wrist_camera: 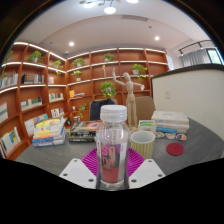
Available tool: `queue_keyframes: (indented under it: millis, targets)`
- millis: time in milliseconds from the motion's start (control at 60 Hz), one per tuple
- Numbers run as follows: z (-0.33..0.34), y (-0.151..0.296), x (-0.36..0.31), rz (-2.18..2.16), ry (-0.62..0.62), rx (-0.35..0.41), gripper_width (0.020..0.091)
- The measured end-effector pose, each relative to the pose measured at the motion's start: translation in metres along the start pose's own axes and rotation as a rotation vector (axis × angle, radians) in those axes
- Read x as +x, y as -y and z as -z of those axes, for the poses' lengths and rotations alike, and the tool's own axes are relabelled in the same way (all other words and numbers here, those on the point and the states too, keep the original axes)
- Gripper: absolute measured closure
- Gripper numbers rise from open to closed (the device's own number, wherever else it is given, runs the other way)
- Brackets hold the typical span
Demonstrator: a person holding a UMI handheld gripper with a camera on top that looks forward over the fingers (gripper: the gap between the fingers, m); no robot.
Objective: Pour water
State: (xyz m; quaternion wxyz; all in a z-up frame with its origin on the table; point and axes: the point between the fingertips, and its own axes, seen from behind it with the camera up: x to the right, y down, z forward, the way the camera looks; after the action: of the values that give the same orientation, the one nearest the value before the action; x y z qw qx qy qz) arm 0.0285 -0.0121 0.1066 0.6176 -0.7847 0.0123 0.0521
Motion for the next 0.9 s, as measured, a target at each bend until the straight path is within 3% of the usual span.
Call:
queue_keyframes:
  millis: [333, 767, 900]
  targets:
    - [-0.062, 0.068, -0.045, -0.894, 0.241, 0.128, 0.0754]
    - [-0.097, 0.108, 0.009, -1.809, 0.353, 0.324, 0.0750]
    - [-0.105, 0.098, 0.019, -1.919, 0.348, 0.317, 0.0749]
